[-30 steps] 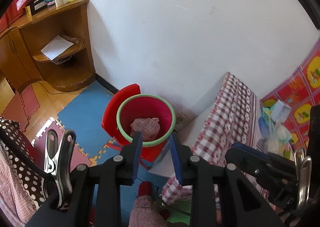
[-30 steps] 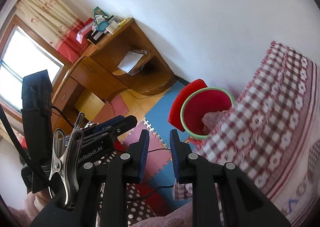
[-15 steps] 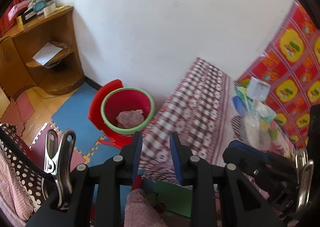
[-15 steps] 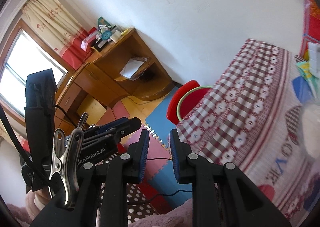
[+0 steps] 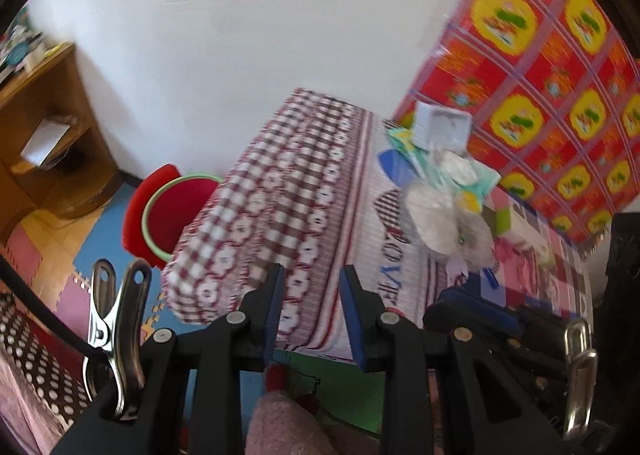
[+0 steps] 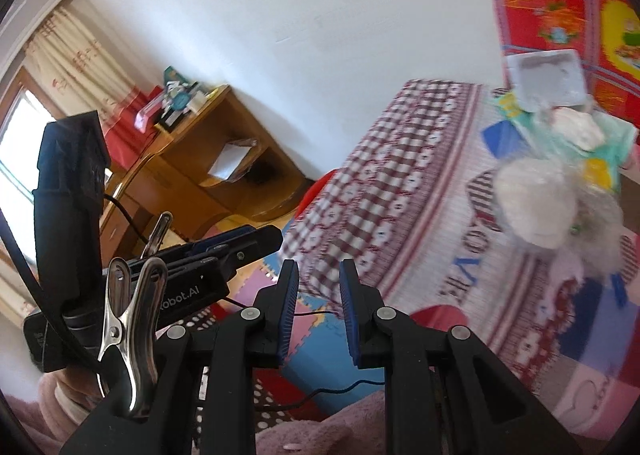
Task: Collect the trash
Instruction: 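Move both grippers back over the trash pile on the bed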
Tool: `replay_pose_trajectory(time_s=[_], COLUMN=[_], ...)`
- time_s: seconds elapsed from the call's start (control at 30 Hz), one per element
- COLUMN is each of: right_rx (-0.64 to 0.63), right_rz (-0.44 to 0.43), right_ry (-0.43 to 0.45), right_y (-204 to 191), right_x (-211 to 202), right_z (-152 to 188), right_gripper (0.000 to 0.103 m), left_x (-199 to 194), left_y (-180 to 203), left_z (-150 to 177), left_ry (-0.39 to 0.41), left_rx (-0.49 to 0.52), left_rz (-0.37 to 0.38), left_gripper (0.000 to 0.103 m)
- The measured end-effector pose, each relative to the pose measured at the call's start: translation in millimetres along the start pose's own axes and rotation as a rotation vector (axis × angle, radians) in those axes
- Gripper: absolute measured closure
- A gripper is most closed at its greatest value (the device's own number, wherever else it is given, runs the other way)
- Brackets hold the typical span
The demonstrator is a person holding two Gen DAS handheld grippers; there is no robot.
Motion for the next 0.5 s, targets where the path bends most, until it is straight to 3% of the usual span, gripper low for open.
replay_pose_trajectory(time_s=[0.5], right_rx=[0.102], right_rz=[0.138], right_ry=[0.057], right_y=[66], right_x=[-26], right_z=[1], right_gripper=[0.081], left_x=[44], left_y=[66], left_z=[-25], left_ry=[-0.084], left_rx=[0.188], left_rz=[0.119], left_gripper=[0.074])
Point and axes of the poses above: each gripper's, at about its wrist camera, not at the fingertips, and x roughly the way its jaws point, y to its right, z to its underside, the point moved 9 cm from there along x, roughly the way its jaws point, and after that the axes turned 8 degrees about -y, right-handed, at the moved point
